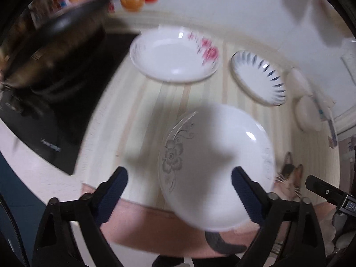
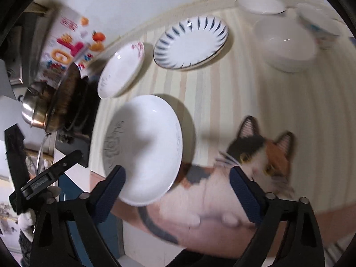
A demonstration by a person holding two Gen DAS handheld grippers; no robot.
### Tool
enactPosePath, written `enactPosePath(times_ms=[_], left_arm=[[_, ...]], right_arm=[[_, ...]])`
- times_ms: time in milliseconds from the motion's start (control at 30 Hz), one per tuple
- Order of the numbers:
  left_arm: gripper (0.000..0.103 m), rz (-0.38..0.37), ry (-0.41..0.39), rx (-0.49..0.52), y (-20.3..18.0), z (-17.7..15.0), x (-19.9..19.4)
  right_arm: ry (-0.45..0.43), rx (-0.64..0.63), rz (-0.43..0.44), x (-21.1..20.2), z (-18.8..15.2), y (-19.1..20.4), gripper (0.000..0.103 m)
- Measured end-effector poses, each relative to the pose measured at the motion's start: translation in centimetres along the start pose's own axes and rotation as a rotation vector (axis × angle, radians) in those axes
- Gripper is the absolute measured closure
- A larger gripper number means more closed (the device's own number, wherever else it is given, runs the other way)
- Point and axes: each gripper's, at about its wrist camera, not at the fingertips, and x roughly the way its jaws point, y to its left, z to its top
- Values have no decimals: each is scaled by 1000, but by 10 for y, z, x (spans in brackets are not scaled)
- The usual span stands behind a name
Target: Organize plates and bowls
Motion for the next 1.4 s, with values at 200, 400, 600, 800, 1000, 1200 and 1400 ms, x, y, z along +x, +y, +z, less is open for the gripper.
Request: enactPosePath(times_ms=[200,400,600,800,1000,1200,1400], left_arm=[[39,-43,102,-55,11,10,52],[59,-62,124,-70,15,14,68],[69,-69,101,-89,22,11,64],[69,-79,87,-75,19,9,61],[69,-102,72,-36,-9,11,54],[69,-141,50,32,-57,14,49],[69,-182,59,83,-107,18,62]], right_arm=[[88,-30,24,69,30,-3,35],[110,-15,94,93,37,-3,86],[102,-19,79,102,37,-1,89],[98,1,68,93,35,-11,89],[61,18,57,60,30,-33,89],[25,62,27,23,20,-72,89],[-9,140,-9,-2,8,-123,89]])
